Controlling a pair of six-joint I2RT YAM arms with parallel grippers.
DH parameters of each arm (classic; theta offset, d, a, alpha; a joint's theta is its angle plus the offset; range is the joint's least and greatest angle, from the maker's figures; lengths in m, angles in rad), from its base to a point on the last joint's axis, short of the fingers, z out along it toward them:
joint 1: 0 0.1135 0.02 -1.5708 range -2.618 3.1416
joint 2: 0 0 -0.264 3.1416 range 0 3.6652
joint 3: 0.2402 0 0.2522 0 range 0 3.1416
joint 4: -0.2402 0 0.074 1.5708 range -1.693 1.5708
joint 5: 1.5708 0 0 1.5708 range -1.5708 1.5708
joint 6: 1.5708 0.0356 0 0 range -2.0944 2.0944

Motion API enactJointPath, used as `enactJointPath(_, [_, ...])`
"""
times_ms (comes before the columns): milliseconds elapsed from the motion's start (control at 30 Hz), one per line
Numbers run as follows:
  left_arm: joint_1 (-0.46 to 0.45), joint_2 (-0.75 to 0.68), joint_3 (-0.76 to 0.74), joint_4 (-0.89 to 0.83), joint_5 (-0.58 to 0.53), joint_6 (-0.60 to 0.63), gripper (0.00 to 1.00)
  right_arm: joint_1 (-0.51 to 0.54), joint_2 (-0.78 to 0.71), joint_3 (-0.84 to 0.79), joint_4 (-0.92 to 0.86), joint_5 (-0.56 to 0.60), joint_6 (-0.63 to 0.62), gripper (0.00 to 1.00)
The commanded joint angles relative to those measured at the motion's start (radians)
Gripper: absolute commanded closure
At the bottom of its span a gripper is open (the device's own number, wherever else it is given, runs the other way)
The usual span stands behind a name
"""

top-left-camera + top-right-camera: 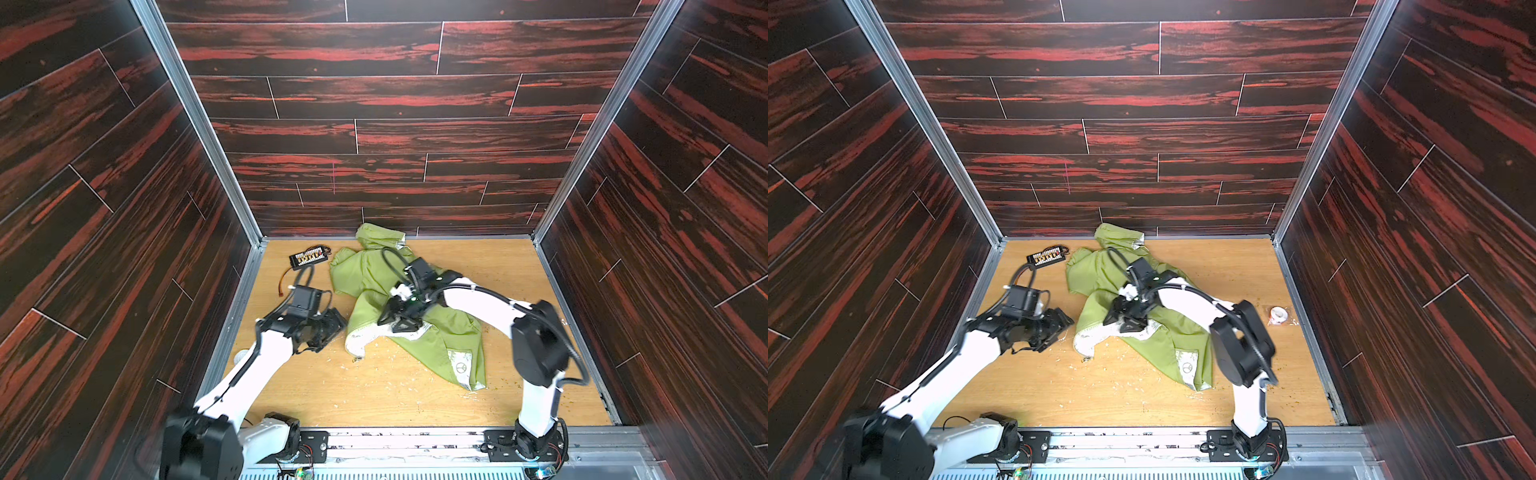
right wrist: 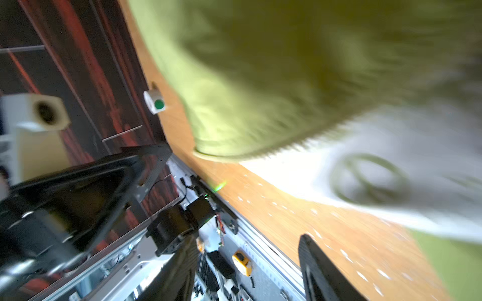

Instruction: Zip up the jacket

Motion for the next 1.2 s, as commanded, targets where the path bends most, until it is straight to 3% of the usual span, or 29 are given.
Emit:
enactJointPath(0, [-0.022,0.064,0.040,-0.008,-0.034,0.057,0.26,-0.085,-0.193,-0.082,-0.053,0.090,-0.066,0.31])
enactJointPath(167, [-0.022,0.145,0.091,-0.028,-0.091,0.116,0.25,-0.284,-0.404,-0.280,-0.139,0.170,-0.101,0.29])
enactJointPath(300, [-0.036,0.210,0.107,0.025,-0.054,0.176,0.25,-0.420,-0.494,-0.404,-0.189,0.245,-0.143,0.28])
enactJointPath(567, [-0.118,0.398,0.173,0.111,0.044,0.222,0.27,-0.498,-0.393,-0.571,-0.030,0.221,-0.129,0.31])
enactJointPath(600, [-0.119,0.418,0.181,0.114,0.047,0.218,0.32,-0.499,-0.376,-0.580,-0.001,0.187,-0.121,0.32])
enactJointPath(667, [-0.114,0.453,0.194,0.117,0.037,0.206,0.57,-0.494,-0.334,-0.598,0.064,0.131,-0.091,0.40])
enactJointPath(800, [-0.071,0.490,0.247,0.079,0.005,0.198,0.98,-0.442,-0.273,-0.580,0.128,0.086,-0.045,0.58])
enactJointPath(1000, [0.049,0.505,0.379,0.009,-0.031,0.222,1.00,-0.322,-0.157,-0.501,0.224,0.005,0.047,0.82])
enactJointPath(1167, [0.086,0.602,0.580,-0.136,-0.056,0.281,1.00,-0.295,-0.078,-0.406,0.295,-0.047,0.115,0.90])
